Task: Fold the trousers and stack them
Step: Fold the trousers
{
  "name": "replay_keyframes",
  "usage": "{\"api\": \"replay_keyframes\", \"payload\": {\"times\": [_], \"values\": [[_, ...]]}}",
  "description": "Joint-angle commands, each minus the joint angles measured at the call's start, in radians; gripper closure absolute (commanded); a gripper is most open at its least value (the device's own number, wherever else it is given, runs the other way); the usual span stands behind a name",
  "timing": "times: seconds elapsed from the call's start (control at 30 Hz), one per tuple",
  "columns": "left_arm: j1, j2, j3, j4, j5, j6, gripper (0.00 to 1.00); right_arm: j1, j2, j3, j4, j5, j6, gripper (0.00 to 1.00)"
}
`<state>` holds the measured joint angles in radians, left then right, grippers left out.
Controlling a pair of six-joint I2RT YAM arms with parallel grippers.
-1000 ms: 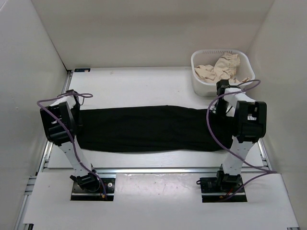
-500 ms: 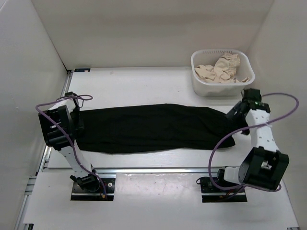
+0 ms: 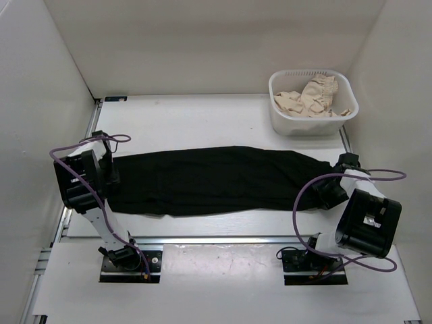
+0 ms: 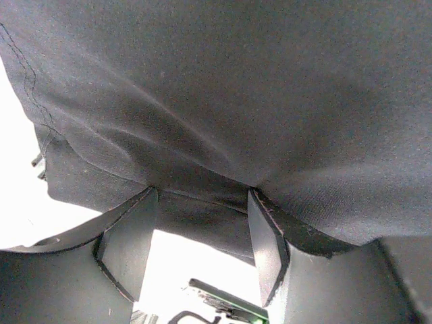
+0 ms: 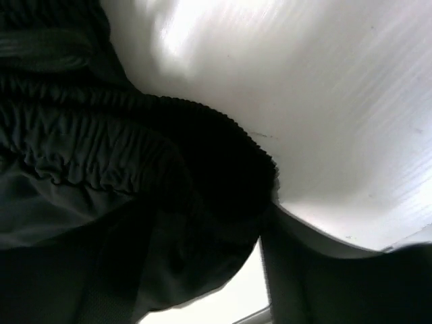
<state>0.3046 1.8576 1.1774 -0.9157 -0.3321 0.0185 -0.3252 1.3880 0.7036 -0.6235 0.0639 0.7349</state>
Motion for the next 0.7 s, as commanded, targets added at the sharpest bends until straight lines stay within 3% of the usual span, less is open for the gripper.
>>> {"api": "replay_keyframes", "payload": {"times": [0.0,0.03,0.07,0.17,0.2,0.47,0.67], "values": [[-0.002,-0.015,-0.028,0.008,0.074,-0.019,0.33,-0.002,0.037,-0.015,0.088,0.022,0.048,0.46],[-0.002,-0.015,-0.028,0.008,0.074,-0.019,0.33,-0.002,0.037,-0.015,0.076,0.039,0.047,0.55],[0.007,-0.015,-0.028,0.008,0.074,-0.019,0.33,-0.002,0.037,0.002,0.067,0.084,0.016,0.72],[0.007,-0.006,-0.028,0.008,0.084,-0.019,0.33,-0.002,0.037,0.086,-0.019,0.155,-0.06,0.97],[0.016,0.005,-0.028,0.008,0.084,-0.019,0.33,0.008,0.037,0.115,-0.047,0.187,-0.08,1.0],[0.016,0.014,-0.038,0.008,0.093,-0.019,0.33,0.08,-0.014,0.538,-0.214,0.185,-0.299,1.0],[0.016,0.023,-0.038,0.008,0.093,-0.019,0.33,0.08,0.074,0.623,-0.133,0.125,-0.413,1.0]]}}
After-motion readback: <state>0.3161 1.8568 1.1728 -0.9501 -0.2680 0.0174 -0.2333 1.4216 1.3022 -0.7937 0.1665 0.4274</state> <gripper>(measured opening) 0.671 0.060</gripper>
